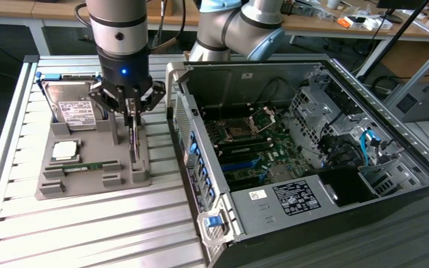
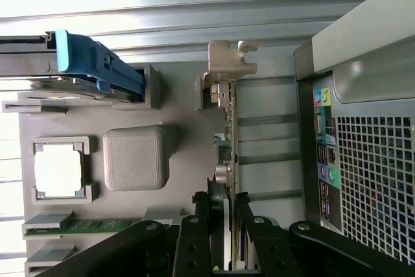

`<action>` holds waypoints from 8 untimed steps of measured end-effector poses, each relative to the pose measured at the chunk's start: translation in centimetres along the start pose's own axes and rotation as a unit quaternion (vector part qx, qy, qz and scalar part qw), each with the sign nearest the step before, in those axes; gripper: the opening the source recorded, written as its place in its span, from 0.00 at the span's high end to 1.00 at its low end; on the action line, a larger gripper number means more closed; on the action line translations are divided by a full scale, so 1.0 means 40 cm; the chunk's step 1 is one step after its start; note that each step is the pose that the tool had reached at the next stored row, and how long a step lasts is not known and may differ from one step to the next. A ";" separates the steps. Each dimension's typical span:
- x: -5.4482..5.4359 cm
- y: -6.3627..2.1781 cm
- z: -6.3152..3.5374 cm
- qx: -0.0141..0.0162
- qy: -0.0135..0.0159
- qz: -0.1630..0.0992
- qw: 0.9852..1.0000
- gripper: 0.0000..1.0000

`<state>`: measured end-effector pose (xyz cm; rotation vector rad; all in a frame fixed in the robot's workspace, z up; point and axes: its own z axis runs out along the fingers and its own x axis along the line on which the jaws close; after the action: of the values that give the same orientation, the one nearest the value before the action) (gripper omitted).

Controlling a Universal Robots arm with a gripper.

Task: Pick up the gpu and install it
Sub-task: 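Pick up the gpu and move the gpu toward the slot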

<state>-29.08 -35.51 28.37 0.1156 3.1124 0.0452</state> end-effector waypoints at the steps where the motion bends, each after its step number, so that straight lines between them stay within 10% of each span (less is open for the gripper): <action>1: 0.000 0.000 -0.001 0.000 0.000 0.000 1.000 0.73; 8: 0.000 0.000 -0.005 0.000 0.000 0.000 1.000 0.73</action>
<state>-29.08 -35.51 28.56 0.1156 3.1124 0.0452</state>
